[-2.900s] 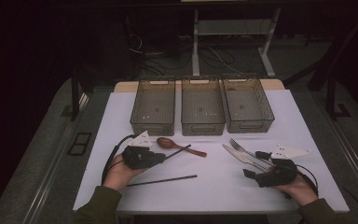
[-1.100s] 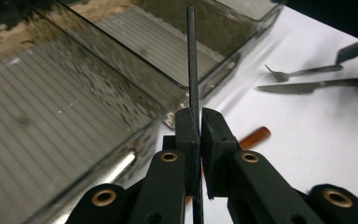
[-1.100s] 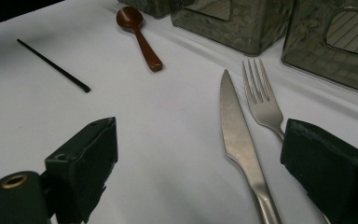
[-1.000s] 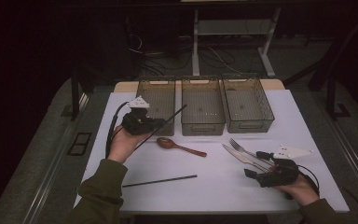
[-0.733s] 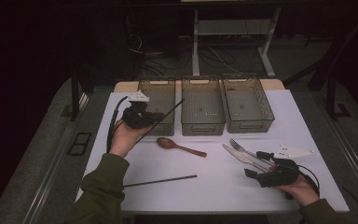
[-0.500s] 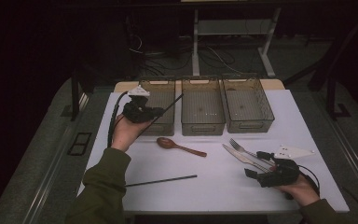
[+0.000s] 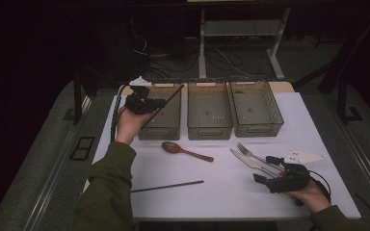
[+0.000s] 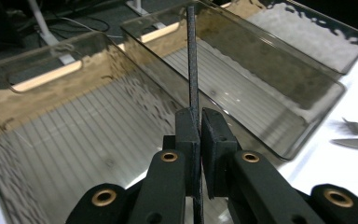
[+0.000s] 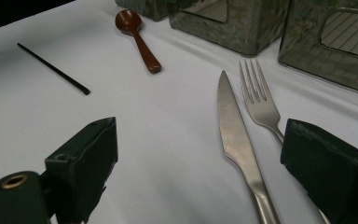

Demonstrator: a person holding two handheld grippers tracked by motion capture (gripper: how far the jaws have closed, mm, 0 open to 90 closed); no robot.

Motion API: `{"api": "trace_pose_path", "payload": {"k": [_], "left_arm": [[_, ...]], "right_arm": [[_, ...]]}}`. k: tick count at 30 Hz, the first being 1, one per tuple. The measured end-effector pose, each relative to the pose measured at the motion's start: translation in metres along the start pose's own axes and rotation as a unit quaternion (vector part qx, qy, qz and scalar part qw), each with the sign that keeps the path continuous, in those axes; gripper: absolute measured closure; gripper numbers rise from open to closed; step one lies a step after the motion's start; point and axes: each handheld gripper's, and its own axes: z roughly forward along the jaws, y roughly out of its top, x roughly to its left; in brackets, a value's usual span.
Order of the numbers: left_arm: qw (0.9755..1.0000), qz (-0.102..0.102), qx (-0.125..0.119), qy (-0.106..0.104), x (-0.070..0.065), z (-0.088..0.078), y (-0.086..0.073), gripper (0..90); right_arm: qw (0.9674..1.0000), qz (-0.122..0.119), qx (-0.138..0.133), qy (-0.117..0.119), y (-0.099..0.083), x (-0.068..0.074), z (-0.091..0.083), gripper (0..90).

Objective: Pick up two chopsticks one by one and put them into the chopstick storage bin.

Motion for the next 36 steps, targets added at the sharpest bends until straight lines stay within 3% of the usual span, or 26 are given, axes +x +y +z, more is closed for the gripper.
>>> {"api": "trace_pose_path", "payload": {"k": [8, 18, 23, 32, 36], "left_arm": [[0.9992, -0.02, -0.019, 0.028, 0.018, 0.012, 0.006, 85.2], [0.9976, -0.025, -0.021, 0.061, 0.034, 0.03, 0.011, 85.2], [0.9959, -0.029, -0.009, 0.085, 0.04, 0.043, 0.005, 85.2], [0.9935, -0.048, 0.01, 0.103, 0.046, 0.055, 0.0, 84.4], [0.992, -0.041, 0.013, 0.119, 0.044, 0.056, 0.0, 70.6]], "right_arm": [[1.0, 0.001, -0.001, 0.001, 0.0, -0.001, -0.001, 10.2], [1.0, 0.001, -0.002, 0.001, -0.001, -0.001, -0.002, 10.3], [1.0, 0.0, -0.002, 0.002, -0.001, -0.001, -0.002, 10.3], [1.0, 0.0, -0.002, 0.002, -0.001, -0.002, -0.003, 10.3], [1.0, 0.0, -0.002, 0.003, -0.001, -0.002, -0.004, 10.3]]}}
